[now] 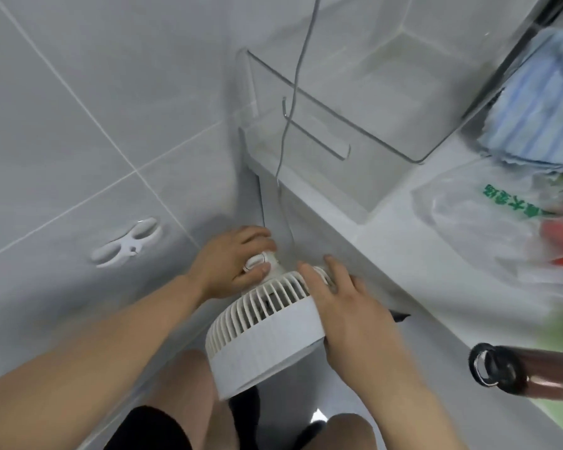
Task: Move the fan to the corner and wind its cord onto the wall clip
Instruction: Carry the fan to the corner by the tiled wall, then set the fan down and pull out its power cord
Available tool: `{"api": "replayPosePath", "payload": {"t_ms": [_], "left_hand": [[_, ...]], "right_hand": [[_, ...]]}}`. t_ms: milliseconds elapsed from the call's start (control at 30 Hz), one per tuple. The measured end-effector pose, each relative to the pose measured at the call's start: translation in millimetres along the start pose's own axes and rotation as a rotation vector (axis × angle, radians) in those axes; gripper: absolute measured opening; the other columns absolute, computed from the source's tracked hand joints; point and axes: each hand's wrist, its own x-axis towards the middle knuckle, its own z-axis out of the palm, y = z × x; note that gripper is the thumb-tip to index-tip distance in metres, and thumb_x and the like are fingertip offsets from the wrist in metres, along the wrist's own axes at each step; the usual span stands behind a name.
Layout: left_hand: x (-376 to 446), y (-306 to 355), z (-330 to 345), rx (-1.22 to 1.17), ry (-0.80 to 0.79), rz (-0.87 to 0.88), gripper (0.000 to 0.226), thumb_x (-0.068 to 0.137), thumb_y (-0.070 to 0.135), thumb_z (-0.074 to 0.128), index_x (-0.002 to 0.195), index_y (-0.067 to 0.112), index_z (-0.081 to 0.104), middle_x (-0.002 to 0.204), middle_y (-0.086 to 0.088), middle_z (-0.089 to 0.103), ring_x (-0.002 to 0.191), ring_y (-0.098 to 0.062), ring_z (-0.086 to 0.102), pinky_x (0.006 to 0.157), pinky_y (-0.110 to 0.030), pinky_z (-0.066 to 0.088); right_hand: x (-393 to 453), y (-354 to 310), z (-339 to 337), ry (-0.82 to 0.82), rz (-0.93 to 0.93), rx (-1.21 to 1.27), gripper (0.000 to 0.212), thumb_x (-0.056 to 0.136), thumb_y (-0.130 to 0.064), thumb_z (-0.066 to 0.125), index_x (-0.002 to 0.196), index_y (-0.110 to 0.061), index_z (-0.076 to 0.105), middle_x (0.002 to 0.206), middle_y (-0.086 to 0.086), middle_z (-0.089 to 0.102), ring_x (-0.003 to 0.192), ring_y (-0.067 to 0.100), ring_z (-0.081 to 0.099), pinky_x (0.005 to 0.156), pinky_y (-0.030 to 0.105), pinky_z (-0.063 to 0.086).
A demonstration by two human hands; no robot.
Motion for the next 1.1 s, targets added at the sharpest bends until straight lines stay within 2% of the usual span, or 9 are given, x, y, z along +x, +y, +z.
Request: {"api": "replayPosePath", "payload": {"t_ms": [133, 233, 300, 433, 667, 767, 867, 967, 1100], "left_hand": [[-12, 2, 17, -0.02, 0.195, 0.103, 0.04, 0.094, 0.04, 0.042, 0.117, 0.018, 0.067, 0.131, -0.002, 0.062, 0.118, -0.021, 0.061, 0.081, -0.038, 0.052], [-18, 6, 24, -0.038, 0.271, 0.085, 0.039, 0.096, 0.041, 0.041, 0.116, 0.021, 0.067, 0.128, 0.005, 0.063, 0.114, -0.017, 0.062, 0.078, -0.038, 0.053], [-21, 9, 26, -0.068, 0.292, 0.084, 0.036, 0.096, 0.04, 0.04, 0.113, 0.023, 0.067, 0.121, 0.008, 0.064, 0.107, -0.016, 0.063, 0.076, -0.039, 0.052], [-31, 12, 26, -0.041, 0.272, 0.094, 0.036, 0.096, 0.045, 0.035, 0.11, 0.027, 0.063, 0.114, 0.01, 0.063, 0.103, -0.019, 0.059, 0.079, -0.043, 0.05], [-66, 15, 11, 0.05, 0.153, 0.056, 0.044, 0.094, 0.057, 0.029, 0.119, 0.034, 0.057, 0.123, 0.014, 0.058, 0.108, -0.019, 0.053, 0.084, -0.042, 0.049], [-78, 17, 4, 0.086, 0.109, 0.01, 0.052, 0.091, 0.063, 0.022, 0.121, 0.036, 0.055, 0.128, 0.015, 0.056, 0.111, -0.02, 0.051, 0.083, -0.038, 0.047], [-90, 25, 0, 0.127, 0.089, -0.013, 0.059, 0.089, 0.066, 0.017, 0.124, 0.036, 0.053, 0.133, 0.013, 0.054, 0.114, -0.02, 0.05, 0.083, -0.038, 0.045], [-97, 32, 3, 0.149, 0.074, -0.025, 0.063, 0.087, 0.068, 0.015, 0.126, 0.035, 0.053, 0.136, 0.012, 0.053, 0.116, -0.021, 0.048, 0.087, -0.041, 0.047], [-104, 36, 7, 0.146, 0.089, -0.054, 0.049, 0.096, 0.062, 0.027, 0.127, 0.033, 0.052, 0.137, 0.01, 0.053, 0.119, -0.022, 0.047, 0.089, -0.042, 0.045]], "right_hand": [[-18, -7, 14, 0.058, 0.059, 0.017, 0.109, 0.083, -0.013, 0.071, 0.152, -0.042, -0.008, 0.167, -0.001, -0.005, 0.143, 0.022, 0.035, 0.086, 0.029, 0.047], [-33, -8, 29, 0.184, 0.153, 0.018, 0.105, 0.064, -0.011, 0.078, 0.151, -0.038, 0.027, 0.149, -0.002, 0.046, 0.106, 0.022, 0.066, 0.06, 0.027, 0.044], [-46, -16, 44, 0.258, 0.221, 0.024, 0.095, 0.061, -0.004, 0.079, 0.144, -0.032, 0.041, 0.124, -0.004, 0.061, 0.087, 0.026, 0.066, 0.052, 0.031, 0.048], [-67, -38, 64, 0.382, 0.265, 0.05, 0.08, 0.076, -0.003, 0.071, 0.145, -0.03, 0.04, 0.132, -0.001, 0.06, 0.104, 0.031, 0.061, 0.067, 0.046, 0.057], [-94, -81, 42, 0.31, 0.281, 0.265, 0.054, 0.099, -0.017, 0.044, 0.152, -0.023, 0.044, 0.151, 0.002, 0.053, 0.135, 0.027, 0.05, 0.104, 0.034, 0.041], [-94, -97, 34, 0.293, 0.402, 0.456, 0.041, 0.102, -0.032, 0.037, 0.129, -0.02, 0.065, 0.136, 0.005, 0.066, 0.128, 0.03, 0.055, 0.103, 0.034, 0.042], [-88, -117, 39, 0.335, 0.468, 0.538, 0.056, 0.092, -0.063, 0.034, 0.102, -0.019, 0.066, 0.109, 0.006, 0.072, 0.109, 0.035, 0.061, 0.097, 0.046, 0.049], [-77, -133, 59, 0.297, 0.564, 0.383, 0.094, 0.081, -0.086, 0.028, 0.144, -0.02, 0.049, 0.145, 0.015, 0.056, 0.134, 0.041, 0.047, 0.109, 0.049, 0.038], [-63, -128, 73, 0.391, 0.575, 0.284, 0.11, 0.066, -0.097, 0.025, 0.151, -0.029, 0.043, 0.149, 0.01, 0.054, 0.137, 0.037, 0.045, 0.113, 0.052, 0.034]]}}
